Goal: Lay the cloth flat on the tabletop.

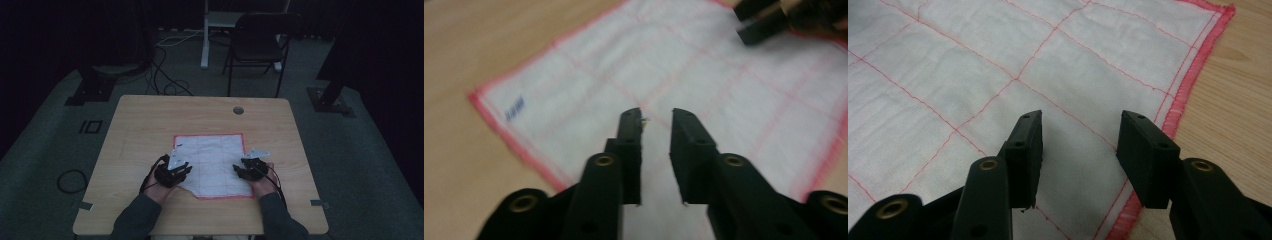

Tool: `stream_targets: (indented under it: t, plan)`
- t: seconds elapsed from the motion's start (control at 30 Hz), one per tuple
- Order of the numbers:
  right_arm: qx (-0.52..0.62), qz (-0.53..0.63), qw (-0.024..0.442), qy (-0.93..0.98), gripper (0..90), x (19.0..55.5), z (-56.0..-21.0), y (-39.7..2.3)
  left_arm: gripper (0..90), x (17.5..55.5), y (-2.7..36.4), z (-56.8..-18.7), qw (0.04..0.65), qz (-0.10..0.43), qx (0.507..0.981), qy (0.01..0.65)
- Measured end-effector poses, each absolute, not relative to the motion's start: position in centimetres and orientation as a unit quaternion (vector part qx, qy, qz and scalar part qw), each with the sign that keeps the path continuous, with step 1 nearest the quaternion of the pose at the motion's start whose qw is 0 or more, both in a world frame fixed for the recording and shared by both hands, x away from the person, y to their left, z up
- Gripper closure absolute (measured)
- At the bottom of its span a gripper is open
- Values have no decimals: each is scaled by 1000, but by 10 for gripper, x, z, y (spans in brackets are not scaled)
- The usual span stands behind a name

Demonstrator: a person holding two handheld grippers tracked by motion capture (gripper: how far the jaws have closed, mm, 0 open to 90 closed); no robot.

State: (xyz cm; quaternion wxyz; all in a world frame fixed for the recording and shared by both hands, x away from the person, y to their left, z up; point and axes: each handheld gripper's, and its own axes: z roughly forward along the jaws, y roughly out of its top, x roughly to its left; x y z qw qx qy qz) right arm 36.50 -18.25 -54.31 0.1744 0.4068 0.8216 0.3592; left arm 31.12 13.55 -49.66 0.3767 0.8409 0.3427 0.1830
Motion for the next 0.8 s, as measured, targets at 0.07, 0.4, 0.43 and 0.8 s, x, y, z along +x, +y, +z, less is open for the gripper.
stream_targets:
  t: [0.07, 0.4, 0.43, 0.8]
  plan:
    - [407, 359, 174, 821, 530, 365, -543, -182, 708, 299, 142, -505, 372, 178, 841, 350]
    - [407, 359, 175, 822, 530, 365, -543, -182, 556, 282, 146, -528, 338, 169, 865, 330]
    - [406, 359, 175, 822, 530, 365, -543, -182, 554, 284, 144, -529, 333, 170, 868, 328]
    - [407, 361, 175, 821, 530, 365, -544, -183, 884, 304, 121, -505, 327, 186, 882, 282]
